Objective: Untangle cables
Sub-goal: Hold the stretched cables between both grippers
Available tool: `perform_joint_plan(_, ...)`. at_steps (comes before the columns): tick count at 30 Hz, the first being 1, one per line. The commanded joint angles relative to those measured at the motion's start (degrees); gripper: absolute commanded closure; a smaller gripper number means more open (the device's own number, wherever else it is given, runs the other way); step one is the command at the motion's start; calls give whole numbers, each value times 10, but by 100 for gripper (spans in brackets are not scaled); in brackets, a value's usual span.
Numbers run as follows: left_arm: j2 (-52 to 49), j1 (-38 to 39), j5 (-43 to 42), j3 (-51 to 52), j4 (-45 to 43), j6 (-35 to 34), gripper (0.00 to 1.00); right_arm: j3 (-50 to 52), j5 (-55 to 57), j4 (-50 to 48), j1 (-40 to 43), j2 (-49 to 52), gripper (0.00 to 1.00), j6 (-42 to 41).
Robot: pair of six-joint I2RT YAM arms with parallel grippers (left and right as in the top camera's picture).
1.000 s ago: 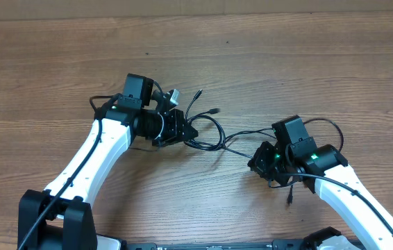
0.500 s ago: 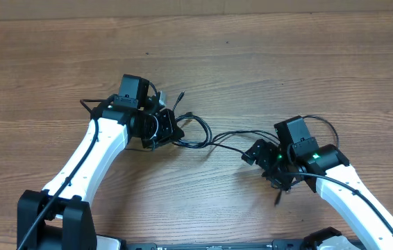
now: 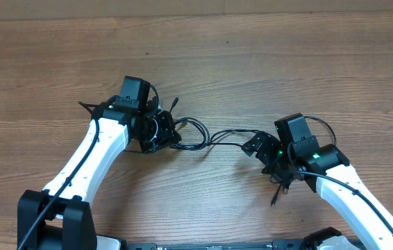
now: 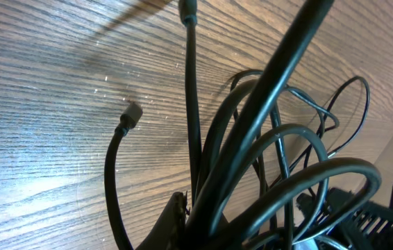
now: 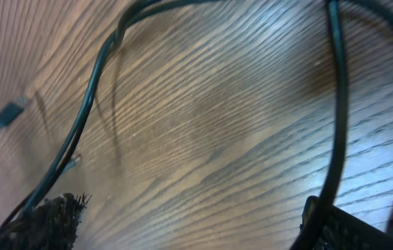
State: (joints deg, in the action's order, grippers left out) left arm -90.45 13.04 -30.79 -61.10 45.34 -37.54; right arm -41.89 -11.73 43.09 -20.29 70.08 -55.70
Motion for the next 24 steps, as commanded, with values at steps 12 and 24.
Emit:
perform_joint_plan(12,-3,35,-224,-1,1,369,96,-1,145,-104,1,12,0,2)
perform_joint_plan(24,-3,57,56,-1,3,265,96,-1,82,-130,1,12,0,16)
